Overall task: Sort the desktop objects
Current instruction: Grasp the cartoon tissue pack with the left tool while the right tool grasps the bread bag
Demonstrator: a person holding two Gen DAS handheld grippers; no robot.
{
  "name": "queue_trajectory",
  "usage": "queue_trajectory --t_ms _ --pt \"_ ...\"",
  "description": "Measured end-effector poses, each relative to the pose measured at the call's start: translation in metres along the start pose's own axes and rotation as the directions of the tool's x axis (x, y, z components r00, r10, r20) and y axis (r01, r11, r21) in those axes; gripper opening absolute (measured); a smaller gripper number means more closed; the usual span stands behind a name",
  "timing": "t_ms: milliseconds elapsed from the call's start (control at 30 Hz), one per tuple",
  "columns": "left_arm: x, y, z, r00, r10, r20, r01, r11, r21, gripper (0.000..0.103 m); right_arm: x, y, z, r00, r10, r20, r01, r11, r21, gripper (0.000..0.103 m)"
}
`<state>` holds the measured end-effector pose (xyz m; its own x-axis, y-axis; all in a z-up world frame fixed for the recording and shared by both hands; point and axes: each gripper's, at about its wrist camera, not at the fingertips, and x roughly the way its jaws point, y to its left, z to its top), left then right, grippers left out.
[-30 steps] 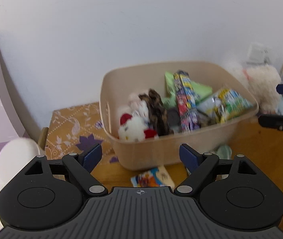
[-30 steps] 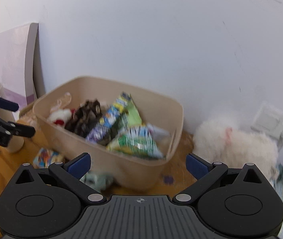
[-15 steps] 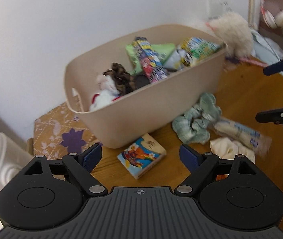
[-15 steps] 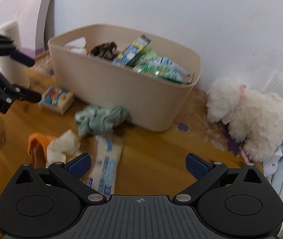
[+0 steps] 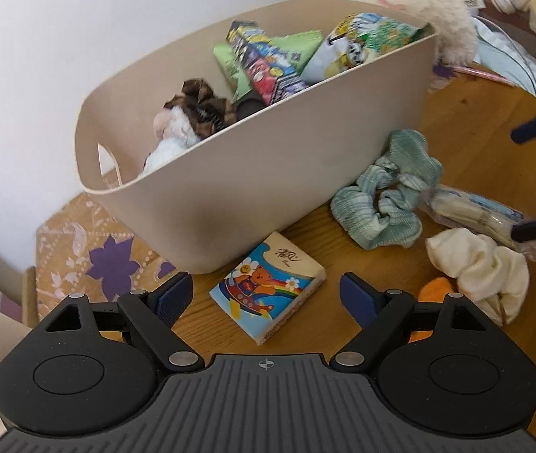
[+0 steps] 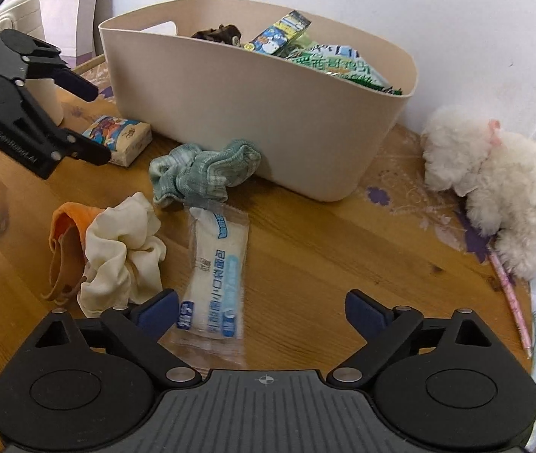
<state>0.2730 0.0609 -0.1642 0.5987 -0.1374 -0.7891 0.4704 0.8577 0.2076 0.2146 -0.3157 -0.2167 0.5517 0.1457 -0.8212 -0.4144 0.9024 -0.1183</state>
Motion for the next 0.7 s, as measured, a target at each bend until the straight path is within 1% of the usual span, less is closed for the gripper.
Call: queue_trajectory --t_ms 167,433,467,600,667,700 --pt "0.016 0.009 0.002 0.999 -0.039 -0.023 0.038 0.999 -0.027 0.086 0.009 0.0 0.001 0.999 0.03 -0.017 -0.03 0.999 -0.012 0.093" --pt "0.037 0.015 0.005 0.995 -0.088 -0.056 0.086 0.995 -0.046 0.086 0.019 0.0 0.004 0.998 0.059 -0.028 -0.06 0.998 -0.025 0.086" --pt "0.04 0.015 0.005 0.994 -0.095 -0.059 0.093 0.995 -0.046 0.088 0.02 0.001 0.004 0.998 0.062 -0.031 -0.062 0.998 -0.026 0.086" --pt "0.046 0.022 0.007 0.989 -0.136 -0.064 0.128 0.985 -0.118 0.088 0.024 0.001 0.003 0.997 0.071 -0.025 -0.071 0.997 -0.014 0.084" --pt "0.048 0.025 0.007 0.986 -0.153 -0.061 0.144 0.981 -0.133 0.089 0.027 0.001 0.004 0.997 0.077 -0.022 -0.077 0.997 -0.006 0.083" --pt "0.048 0.024 0.007 0.986 -0.156 -0.06 0.147 0.981 -0.128 0.089 0.027 0.0 0.004 0.996 0.082 -0.019 -0.082 0.997 -0.004 0.081"
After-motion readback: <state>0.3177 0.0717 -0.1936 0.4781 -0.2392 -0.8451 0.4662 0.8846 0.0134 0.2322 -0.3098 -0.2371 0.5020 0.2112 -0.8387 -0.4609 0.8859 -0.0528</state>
